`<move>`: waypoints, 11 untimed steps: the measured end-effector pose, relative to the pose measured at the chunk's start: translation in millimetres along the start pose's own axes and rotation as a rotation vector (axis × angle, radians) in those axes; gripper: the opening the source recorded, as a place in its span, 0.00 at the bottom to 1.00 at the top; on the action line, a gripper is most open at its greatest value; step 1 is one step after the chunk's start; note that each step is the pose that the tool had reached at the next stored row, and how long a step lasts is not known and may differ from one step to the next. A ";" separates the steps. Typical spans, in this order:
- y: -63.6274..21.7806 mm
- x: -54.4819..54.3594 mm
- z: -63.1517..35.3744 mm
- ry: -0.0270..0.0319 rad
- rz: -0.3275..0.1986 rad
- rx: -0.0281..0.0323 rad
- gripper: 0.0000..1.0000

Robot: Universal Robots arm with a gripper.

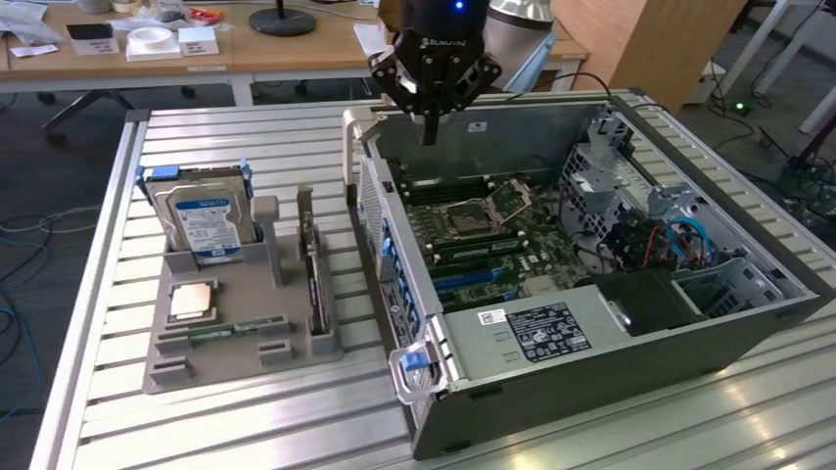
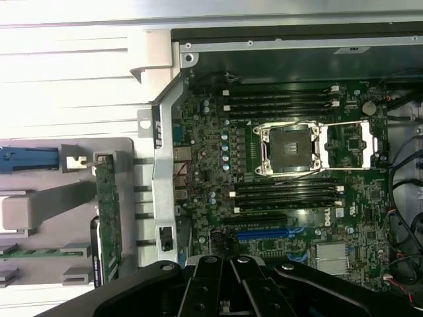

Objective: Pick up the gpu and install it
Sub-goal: 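Reach for the gpu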

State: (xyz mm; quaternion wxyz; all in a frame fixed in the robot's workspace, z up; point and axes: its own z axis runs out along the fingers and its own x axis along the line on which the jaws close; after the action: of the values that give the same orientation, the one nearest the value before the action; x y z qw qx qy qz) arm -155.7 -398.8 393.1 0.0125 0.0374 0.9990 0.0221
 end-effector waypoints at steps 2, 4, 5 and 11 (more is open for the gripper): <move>-0.1 2.2 0.0 0.0000 0.000 -0.0001 0.11; -0.3 4.6 -0.1 0.0001 0.000 0.0000 0.11; -0.4 5.8 -0.1 0.0000 0.000 0.0000 0.11; -0.9 12.3 -0.2 0.0000 0.000 0.0000 0.11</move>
State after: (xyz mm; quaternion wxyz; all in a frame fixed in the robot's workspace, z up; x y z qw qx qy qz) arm -168.0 -398.8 393.0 0.0125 0.0374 0.9990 0.0221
